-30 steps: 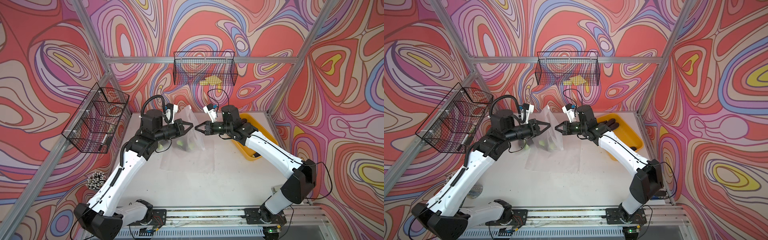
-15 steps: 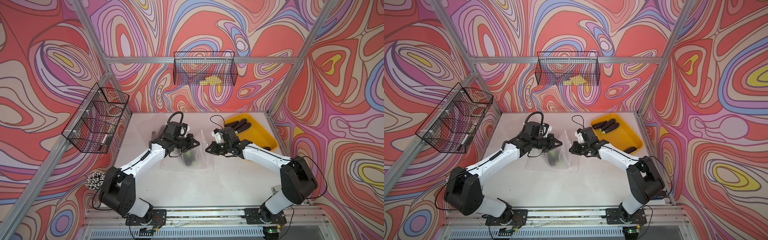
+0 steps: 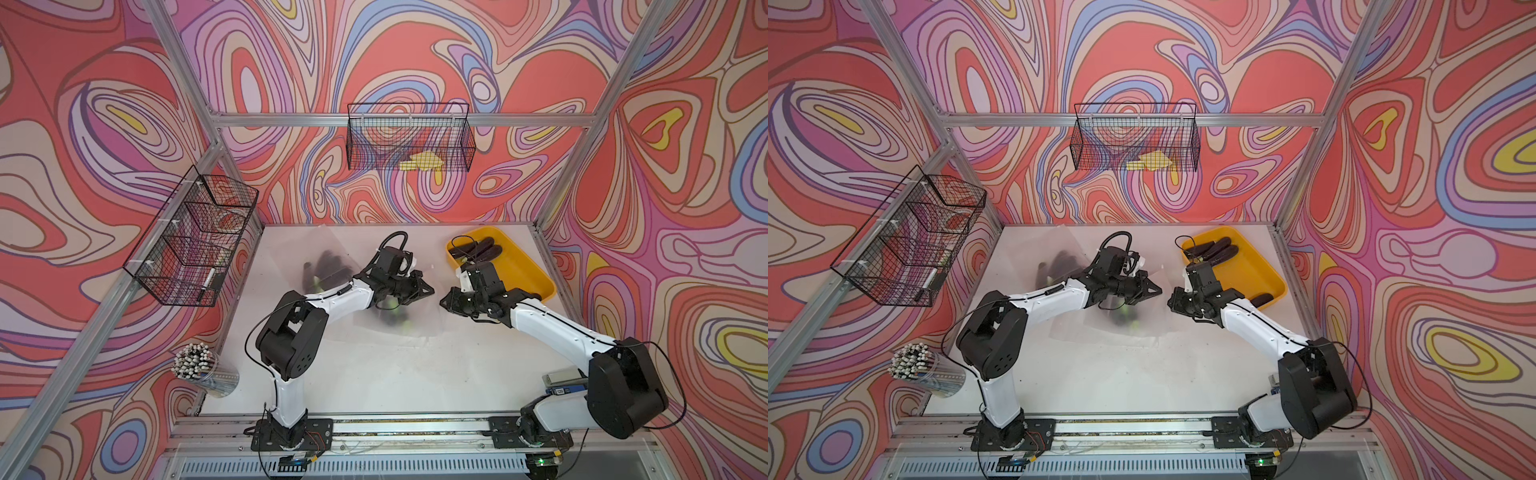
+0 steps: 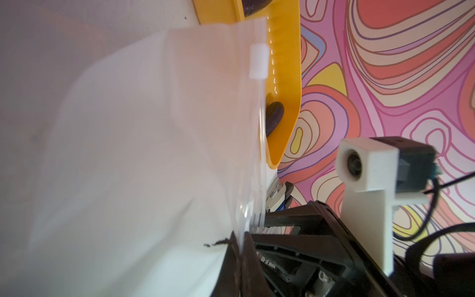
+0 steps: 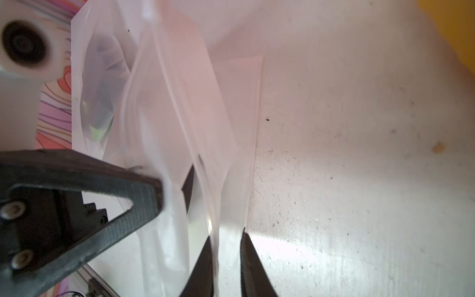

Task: Place the eggplant in a zip-top bag and seal the zipper
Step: Adjust the zipper food storage bag in the zipper food storage bag.

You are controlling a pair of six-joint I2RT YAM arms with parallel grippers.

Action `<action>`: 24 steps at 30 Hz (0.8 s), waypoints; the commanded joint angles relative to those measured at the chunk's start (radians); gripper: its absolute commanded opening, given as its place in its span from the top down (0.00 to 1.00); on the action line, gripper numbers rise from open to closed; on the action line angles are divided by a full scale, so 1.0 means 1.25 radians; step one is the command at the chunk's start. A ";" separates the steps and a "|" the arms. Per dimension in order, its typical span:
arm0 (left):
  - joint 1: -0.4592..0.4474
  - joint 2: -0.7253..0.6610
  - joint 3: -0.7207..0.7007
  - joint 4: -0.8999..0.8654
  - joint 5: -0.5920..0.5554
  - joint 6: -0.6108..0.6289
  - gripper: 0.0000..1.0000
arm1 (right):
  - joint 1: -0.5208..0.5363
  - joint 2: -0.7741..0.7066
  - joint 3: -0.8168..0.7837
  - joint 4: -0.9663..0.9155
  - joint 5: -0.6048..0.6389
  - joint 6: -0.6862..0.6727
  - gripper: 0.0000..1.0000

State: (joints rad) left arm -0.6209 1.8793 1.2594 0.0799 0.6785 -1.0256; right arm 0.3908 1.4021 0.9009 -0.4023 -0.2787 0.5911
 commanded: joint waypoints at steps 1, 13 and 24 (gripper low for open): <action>0.000 0.002 -0.015 0.037 -0.010 -0.004 1.00 | -0.040 -0.046 0.012 -0.050 -0.014 -0.048 0.63; -0.030 0.053 0.019 0.043 0.007 0.002 1.00 | -0.060 0.094 0.146 0.096 -0.059 -0.074 0.39; -0.029 0.064 0.020 0.045 0.018 0.003 1.00 | -0.052 0.199 0.197 0.107 -0.080 -0.069 0.53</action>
State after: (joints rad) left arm -0.6567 1.9446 1.2572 0.1246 0.6884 -1.0248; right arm 0.3172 1.6337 1.1107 -0.2989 -0.3664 0.5095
